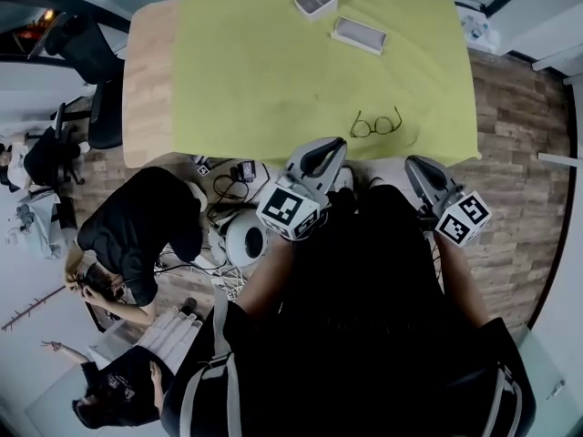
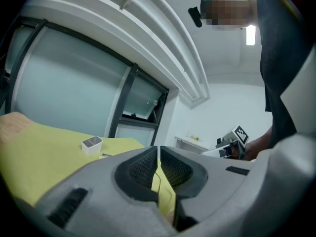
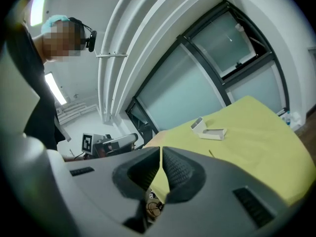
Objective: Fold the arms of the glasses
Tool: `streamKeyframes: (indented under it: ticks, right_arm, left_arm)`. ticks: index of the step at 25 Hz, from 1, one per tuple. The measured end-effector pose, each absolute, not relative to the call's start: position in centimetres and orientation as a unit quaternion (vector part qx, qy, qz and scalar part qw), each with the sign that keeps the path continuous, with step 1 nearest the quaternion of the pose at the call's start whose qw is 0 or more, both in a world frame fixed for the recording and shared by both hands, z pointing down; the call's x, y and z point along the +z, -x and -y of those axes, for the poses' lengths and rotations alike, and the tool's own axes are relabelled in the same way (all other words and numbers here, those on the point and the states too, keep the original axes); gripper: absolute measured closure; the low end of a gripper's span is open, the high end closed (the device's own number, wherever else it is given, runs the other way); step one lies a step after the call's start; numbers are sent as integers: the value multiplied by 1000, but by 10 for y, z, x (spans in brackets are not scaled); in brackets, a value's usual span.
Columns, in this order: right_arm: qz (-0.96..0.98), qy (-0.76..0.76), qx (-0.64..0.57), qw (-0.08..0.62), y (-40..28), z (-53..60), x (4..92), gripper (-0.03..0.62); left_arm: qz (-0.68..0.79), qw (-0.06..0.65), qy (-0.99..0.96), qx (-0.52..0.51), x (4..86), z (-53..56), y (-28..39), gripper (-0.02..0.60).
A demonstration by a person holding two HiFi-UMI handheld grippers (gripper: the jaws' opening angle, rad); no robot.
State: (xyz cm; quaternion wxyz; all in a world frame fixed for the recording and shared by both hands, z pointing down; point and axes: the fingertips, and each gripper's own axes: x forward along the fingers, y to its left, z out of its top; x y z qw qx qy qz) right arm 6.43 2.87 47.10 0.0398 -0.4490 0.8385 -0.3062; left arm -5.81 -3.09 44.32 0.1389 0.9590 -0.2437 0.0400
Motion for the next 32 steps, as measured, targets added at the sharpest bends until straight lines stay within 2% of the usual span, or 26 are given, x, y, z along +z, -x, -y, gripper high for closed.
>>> streamKeyframes:
  ticks: [6,12,26,32]
  right_arm:
    - [-847,440,-296,46,-89,-8,476,560]
    - [-869,420,-258,-25,-101,12,494,560]
    - [-887,360,-275,-84,-101,39,529,560]
    - [-900,336,-247,-128,-92,47,537,560]
  left_arm:
    - [260,140,-954,58,451,46,41,549]
    - [302,136,-940,81,460,57,30,549]
    - [287,164,-940,84,493,60,22,549]
    - [299,170,-935,90,504,67,26,549]
